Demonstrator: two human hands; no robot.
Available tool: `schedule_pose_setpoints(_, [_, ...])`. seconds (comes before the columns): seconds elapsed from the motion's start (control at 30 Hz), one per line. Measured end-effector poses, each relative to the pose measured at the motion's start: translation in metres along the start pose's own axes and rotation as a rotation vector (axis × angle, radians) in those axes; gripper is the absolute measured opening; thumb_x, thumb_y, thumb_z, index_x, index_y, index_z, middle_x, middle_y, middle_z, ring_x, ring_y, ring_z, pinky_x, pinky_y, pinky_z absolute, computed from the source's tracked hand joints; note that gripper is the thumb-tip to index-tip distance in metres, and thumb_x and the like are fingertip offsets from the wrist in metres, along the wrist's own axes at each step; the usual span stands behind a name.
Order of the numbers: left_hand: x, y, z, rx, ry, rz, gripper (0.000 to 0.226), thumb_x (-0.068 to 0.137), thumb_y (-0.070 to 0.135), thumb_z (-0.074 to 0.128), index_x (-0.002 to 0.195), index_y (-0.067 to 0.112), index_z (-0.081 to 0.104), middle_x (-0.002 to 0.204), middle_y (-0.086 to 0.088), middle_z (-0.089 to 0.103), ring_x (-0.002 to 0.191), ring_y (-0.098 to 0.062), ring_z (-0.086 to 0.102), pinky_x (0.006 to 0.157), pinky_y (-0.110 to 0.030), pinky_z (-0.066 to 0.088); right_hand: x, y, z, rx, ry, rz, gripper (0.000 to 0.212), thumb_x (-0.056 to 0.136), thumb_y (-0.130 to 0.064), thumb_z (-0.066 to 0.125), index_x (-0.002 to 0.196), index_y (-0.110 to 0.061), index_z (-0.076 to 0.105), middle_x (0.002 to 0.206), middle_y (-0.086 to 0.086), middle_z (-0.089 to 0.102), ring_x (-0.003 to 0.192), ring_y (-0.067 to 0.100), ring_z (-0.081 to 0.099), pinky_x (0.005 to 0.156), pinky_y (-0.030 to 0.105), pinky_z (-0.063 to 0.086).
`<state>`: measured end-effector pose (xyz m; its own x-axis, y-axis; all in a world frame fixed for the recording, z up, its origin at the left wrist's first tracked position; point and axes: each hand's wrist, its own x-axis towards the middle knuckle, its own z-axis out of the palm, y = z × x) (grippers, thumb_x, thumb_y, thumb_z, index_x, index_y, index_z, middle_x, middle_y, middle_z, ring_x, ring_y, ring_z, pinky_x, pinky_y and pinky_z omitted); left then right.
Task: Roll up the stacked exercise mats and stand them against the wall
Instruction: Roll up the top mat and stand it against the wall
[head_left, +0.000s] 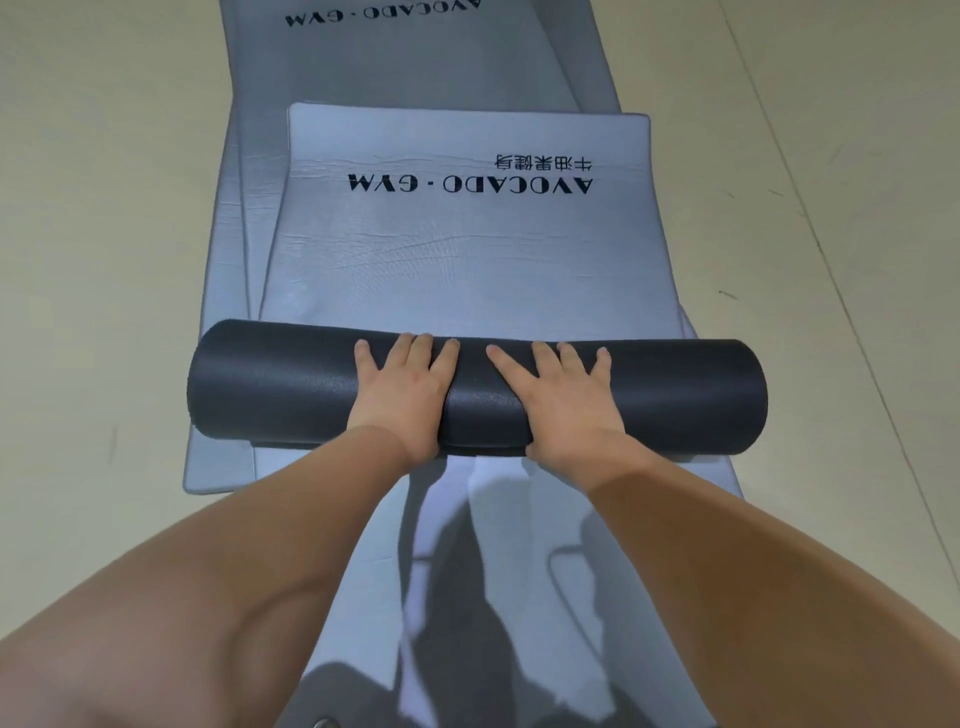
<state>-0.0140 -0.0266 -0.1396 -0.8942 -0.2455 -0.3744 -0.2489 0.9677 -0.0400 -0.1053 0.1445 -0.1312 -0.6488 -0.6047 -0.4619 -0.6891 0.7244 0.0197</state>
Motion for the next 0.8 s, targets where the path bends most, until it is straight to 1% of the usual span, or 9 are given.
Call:
schedule_pose_setpoints(0.13, [-0.037,-0.004,0.006,-0.051,-0.088,0.016,0.118,0.064,0.053,0.083,0.156,0.027,0.015,0.149,-0.001,0.036,0.143,-0.025,0.031,0.117,-0.069,0.017,-0.029,-0.018,-0.002,0.021,-0.129,-0.059,0.125,0.076,-0.033,0.085,0.161,-0.048,-0.006,0.153,0.008,0.039,0.143,0.036,0.035,0.119,0.069,0.019])
schedule_pose_setpoints(0.27, [-0.054,-0.012,-0.005,-0.074,-0.291,0.030,0.115,0.046,0.062,0.088,0.141,0.033,0.031,0.126,0.006,0.049,0.120,-0.021,0.048,0.107,-0.060,0.035,-0.037,-0.023,-0.016,0.052,-0.276,-0.160,0.121,0.062,-0.025,0.087,0.156,-0.051,0.014,0.112,-0.004,0.055,0.104,0.028,0.058,0.100,0.058,0.042])
schedule_pose_setpoints(0.33, [-0.057,-0.017,-0.013,-0.105,-0.410,0.022,0.112,0.042,0.059,0.090,0.137,0.035,0.036,0.120,0.008,0.050,0.113,-0.021,0.053,0.101,-0.055,0.042,-0.032,-0.026,-0.028,0.091,-0.387,-0.208,0.121,0.058,-0.026,0.090,0.154,-0.050,0.021,0.104,-0.008,0.055,0.098,0.026,0.060,0.095,0.053,0.049])
schedule_pose_setpoints(0.4, [-0.060,-0.019,-0.018,-0.143,-0.457,0.010,0.118,0.041,0.059,0.091,0.143,0.035,0.034,0.124,0.008,0.051,0.116,-0.022,0.053,0.102,-0.055,0.043,-0.025,-0.029,-0.042,0.095,-0.518,-0.245,0.124,0.060,-0.027,0.096,0.158,-0.046,0.021,0.115,-0.007,0.055,0.107,0.028,0.059,0.097,0.050,0.053])
schedule_pose_setpoints(0.47, [-0.068,-0.019,-0.018,-0.152,-0.400,0.000,0.131,0.047,0.064,0.088,0.155,0.034,0.021,0.143,0.005,0.044,0.135,-0.024,0.043,0.111,-0.063,0.032,-0.017,-0.030,-0.051,0.126,-0.595,-0.250,0.124,0.063,-0.023,0.098,0.159,-0.043,0.023,0.124,-0.005,0.051,0.115,0.028,0.056,0.100,0.049,0.052])
schedule_pose_setpoints(0.53, [-0.081,-0.013,-0.011,-0.124,-0.255,0.005,0.138,0.056,0.074,0.077,0.161,0.032,-0.001,0.167,-0.002,0.015,0.154,-0.029,0.014,0.117,-0.072,0.012,-0.009,-0.029,-0.056,0.174,-0.638,-0.230,0.124,0.062,-0.020,0.099,0.160,-0.044,0.025,0.133,-0.005,0.052,0.121,0.029,0.055,0.103,0.050,0.051])
schedule_pose_setpoints(0.57, [-0.090,-0.006,-0.005,-0.099,-0.167,0.002,0.138,0.060,0.081,0.069,0.161,0.030,-0.009,0.170,-0.003,0.000,0.157,-0.030,-0.001,0.116,-0.074,0.005,-0.006,-0.027,-0.056,0.191,-0.649,-0.225,0.126,0.061,-0.020,0.100,0.160,-0.045,0.025,0.138,-0.005,0.053,0.124,0.030,0.055,0.104,0.051,0.051])
schedule_pose_setpoints(0.67, [-0.111,0.015,0.013,-0.083,-0.034,-0.083,0.138,0.062,0.093,0.052,0.158,0.025,-0.020,0.168,-0.007,-0.019,0.154,-0.036,-0.018,0.113,-0.078,0.000,-0.001,-0.023,-0.050,0.226,-0.630,-0.213,0.132,0.057,-0.025,0.102,0.160,-0.047,0.023,0.146,-0.007,0.051,0.130,0.030,0.053,0.107,0.053,0.049])
schedule_pose_setpoints(0.8, [-0.107,0.020,0.025,-0.110,-0.045,-0.163,0.140,0.059,0.094,0.055,0.158,0.028,-0.019,0.168,-0.008,-0.016,0.154,-0.039,-0.017,0.113,-0.078,-0.001,-0.007,-0.018,-0.038,0.081,-0.418,-0.199,0.141,0.050,-0.052,0.100,0.163,-0.044,0.015,0.156,-0.004,0.043,0.144,0.029,0.038,0.115,0.058,0.036])
